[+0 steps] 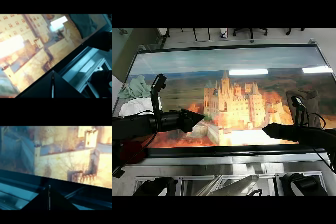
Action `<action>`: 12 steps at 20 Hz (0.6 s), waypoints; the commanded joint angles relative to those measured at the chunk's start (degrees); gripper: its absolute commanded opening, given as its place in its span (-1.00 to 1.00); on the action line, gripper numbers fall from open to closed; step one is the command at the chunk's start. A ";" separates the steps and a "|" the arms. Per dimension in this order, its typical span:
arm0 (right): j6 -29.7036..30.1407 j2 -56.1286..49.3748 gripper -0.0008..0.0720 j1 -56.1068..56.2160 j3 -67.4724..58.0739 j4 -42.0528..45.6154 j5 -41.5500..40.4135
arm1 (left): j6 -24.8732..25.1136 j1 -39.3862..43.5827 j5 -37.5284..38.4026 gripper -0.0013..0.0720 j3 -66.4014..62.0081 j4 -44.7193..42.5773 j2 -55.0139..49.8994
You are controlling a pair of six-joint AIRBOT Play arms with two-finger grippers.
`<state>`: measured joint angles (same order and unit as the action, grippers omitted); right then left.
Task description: Fold the shirts.
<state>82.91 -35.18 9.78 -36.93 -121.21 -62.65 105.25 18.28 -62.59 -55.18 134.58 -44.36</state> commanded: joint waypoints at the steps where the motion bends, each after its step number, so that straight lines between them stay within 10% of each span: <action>1: 0.00 0.04 -0.91 0.04 0.02 -0.07 -0.09 | 0.13 -0.11 -0.17 -0.91 0.02 -0.13 -1.20; 7: 0.00 0.04 -0.91 0.04 0.02 -0.07 -0.09 | -4.02 -2.47 -0.94 -0.90 -12.13 -32.92 -11.93; 8: 0.00 0.04 -0.91 0.04 0.02 -0.04 -0.11 | -4.31 -4.24 -0.92 -0.37 -15.34 -39.89 -14.60; 9: 0.00 0.04 -0.91 0.04 0.02 -0.04 -0.09 | -4.63 -6.64 -0.37 0.75 -18.80 -46.10 -17.97; 12: 0.00 0.04 -0.91 0.04 0.02 -0.07 -0.11 | -7.17 -16.02 2.73 0.96 -27.76 -55.56 -29.14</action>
<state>82.91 -35.18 9.78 -36.93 -121.27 -62.76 100.31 9.13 -62.15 -75.05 94.11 -64.55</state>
